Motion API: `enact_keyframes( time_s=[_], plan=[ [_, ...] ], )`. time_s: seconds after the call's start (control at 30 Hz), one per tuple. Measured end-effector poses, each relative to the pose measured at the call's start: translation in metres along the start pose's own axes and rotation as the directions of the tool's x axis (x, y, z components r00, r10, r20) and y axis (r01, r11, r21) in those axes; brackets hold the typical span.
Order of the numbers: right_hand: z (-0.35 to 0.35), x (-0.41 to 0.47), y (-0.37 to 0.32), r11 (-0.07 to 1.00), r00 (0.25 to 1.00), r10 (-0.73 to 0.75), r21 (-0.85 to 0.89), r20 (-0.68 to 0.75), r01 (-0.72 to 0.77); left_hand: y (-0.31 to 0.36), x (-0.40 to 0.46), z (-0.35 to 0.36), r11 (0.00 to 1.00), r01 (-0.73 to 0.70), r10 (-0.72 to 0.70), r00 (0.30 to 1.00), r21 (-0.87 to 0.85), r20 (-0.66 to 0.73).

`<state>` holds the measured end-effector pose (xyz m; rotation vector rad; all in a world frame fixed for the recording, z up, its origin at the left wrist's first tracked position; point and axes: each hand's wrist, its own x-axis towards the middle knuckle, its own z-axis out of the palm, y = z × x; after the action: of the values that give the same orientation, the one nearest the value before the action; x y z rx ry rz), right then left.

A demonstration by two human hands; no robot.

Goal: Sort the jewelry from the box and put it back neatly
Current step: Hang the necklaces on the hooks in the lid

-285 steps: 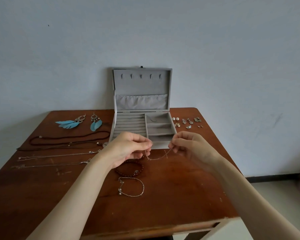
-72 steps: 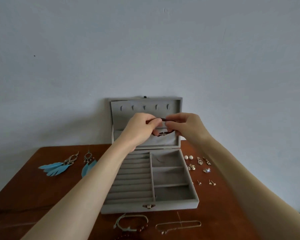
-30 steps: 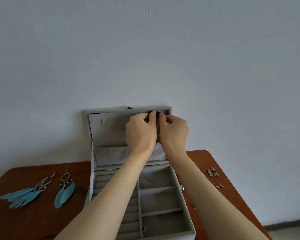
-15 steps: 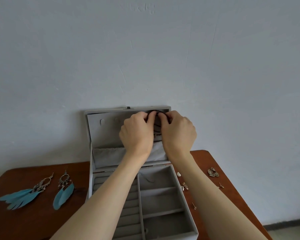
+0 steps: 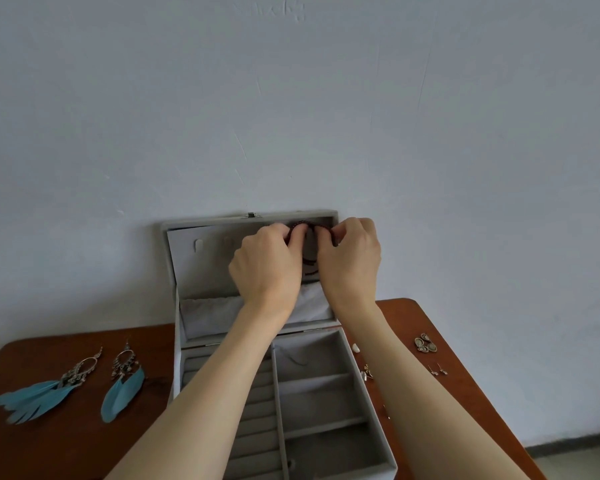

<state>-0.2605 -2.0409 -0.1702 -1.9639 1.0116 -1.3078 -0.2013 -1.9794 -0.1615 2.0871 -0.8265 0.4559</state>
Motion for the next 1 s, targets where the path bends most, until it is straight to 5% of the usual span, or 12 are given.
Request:
enact_keyframes(
  time_s=[0.4, 0.8, 1.0],
  plan=[
    [-0.006, 0.004, 0.003, 0.969, 0.968, 0.187, 0.132, 0.165, -0.210, -0.007, 0.013, -0.006, 0.918, 0.347, -0.266, 0.897, -0.192, 0.353],
    [-0.008, 0.001, 0.003, 0.970, 0.973, 0.176, 0.144, 0.148, -0.197, -0.011, 0.012, -0.006, 0.903, 0.311, -0.204, 0.917, -0.296, 0.342],
    [-0.022, 0.005, 0.004, 0.979, 0.948, 0.132, 0.114, 0.289, -0.171, -0.009, 0.015, -0.005, 0.881, 0.346, -0.224, 0.906, -0.322, 0.359]
  ],
)
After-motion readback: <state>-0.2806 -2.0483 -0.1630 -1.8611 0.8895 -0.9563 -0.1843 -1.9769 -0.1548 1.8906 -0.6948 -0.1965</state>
